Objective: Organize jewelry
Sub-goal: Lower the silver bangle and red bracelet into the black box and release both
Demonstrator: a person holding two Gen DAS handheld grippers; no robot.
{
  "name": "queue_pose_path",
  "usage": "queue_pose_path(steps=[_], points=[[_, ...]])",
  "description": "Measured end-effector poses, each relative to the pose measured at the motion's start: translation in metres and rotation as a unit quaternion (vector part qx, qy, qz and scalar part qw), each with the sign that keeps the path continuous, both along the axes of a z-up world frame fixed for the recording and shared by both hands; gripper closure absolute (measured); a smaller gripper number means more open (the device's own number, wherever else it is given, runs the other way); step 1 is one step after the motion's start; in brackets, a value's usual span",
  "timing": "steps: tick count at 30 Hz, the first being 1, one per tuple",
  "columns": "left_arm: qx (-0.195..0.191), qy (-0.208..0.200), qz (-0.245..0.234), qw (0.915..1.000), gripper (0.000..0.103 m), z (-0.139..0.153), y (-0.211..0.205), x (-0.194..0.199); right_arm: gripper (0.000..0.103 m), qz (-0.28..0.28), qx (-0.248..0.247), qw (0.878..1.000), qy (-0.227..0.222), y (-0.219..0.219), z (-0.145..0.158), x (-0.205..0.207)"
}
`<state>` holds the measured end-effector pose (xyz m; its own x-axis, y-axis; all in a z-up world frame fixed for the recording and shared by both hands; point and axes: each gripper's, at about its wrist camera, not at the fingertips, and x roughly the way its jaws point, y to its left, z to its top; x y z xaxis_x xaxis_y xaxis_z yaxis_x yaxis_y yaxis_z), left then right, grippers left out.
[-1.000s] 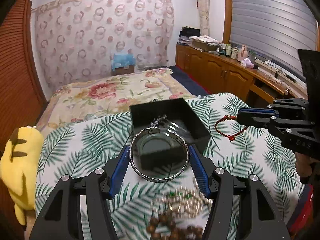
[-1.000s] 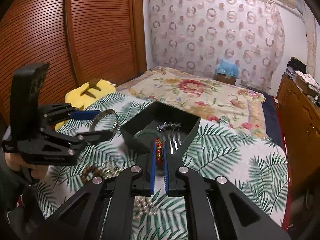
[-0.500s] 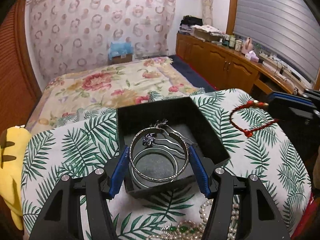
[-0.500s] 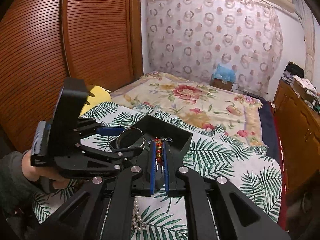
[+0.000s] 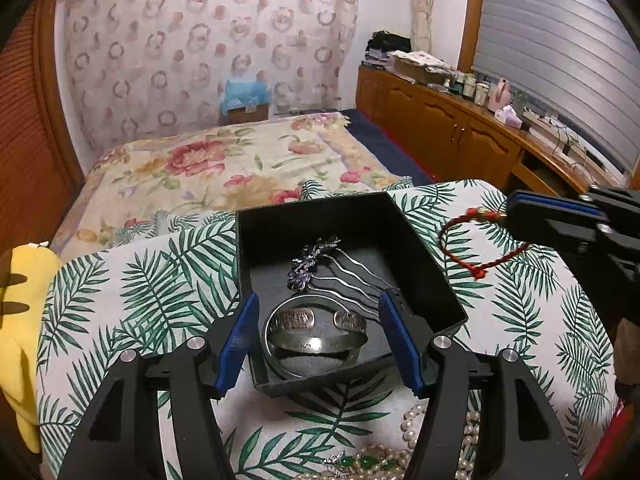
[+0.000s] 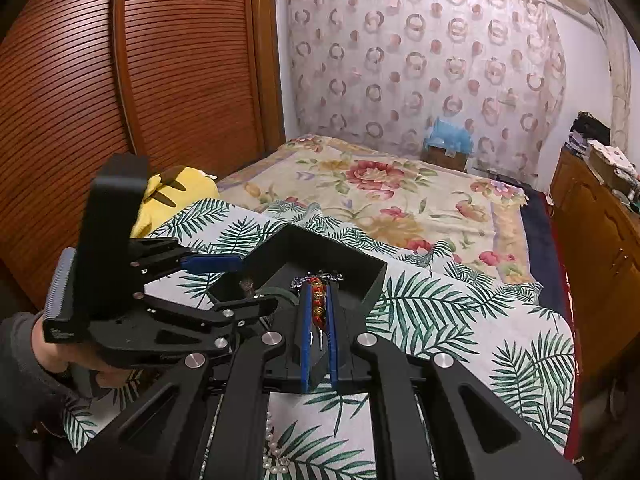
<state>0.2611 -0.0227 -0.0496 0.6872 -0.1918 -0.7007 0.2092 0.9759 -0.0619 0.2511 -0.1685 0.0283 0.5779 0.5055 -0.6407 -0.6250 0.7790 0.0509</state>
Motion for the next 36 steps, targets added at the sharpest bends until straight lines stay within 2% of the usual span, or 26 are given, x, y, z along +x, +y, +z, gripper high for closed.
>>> queue_pose_path(steps=[10,15,21,30,36], points=[[-0.008,-0.022,0.014,0.9996,0.043,0.014,0.024,-0.031,0.095,0.015,0.010,1.000,0.011,0.027,-0.010,0.018],[0.002,-0.026,0.024,0.9994,0.043,0.014,0.042,-0.049,0.095,0.015,-0.010,1.000,0.016,0.046,-0.024,0.025],[-0.006,-0.025,0.029,0.9993,0.043,0.011,0.059,-0.067,0.095,0.012,-0.032,0.999,0.026,0.062,-0.042,0.031],[-0.019,-0.026,0.032,0.9990,0.043,0.008,0.069,-0.090,0.092,-0.002,-0.017,0.999,0.033,0.052,-0.040,0.030],[-0.018,-0.025,0.029,0.9991,0.043,0.006,0.065,-0.105,0.092,-0.007,-0.010,1.000,0.017,0.032,-0.029,0.004]])
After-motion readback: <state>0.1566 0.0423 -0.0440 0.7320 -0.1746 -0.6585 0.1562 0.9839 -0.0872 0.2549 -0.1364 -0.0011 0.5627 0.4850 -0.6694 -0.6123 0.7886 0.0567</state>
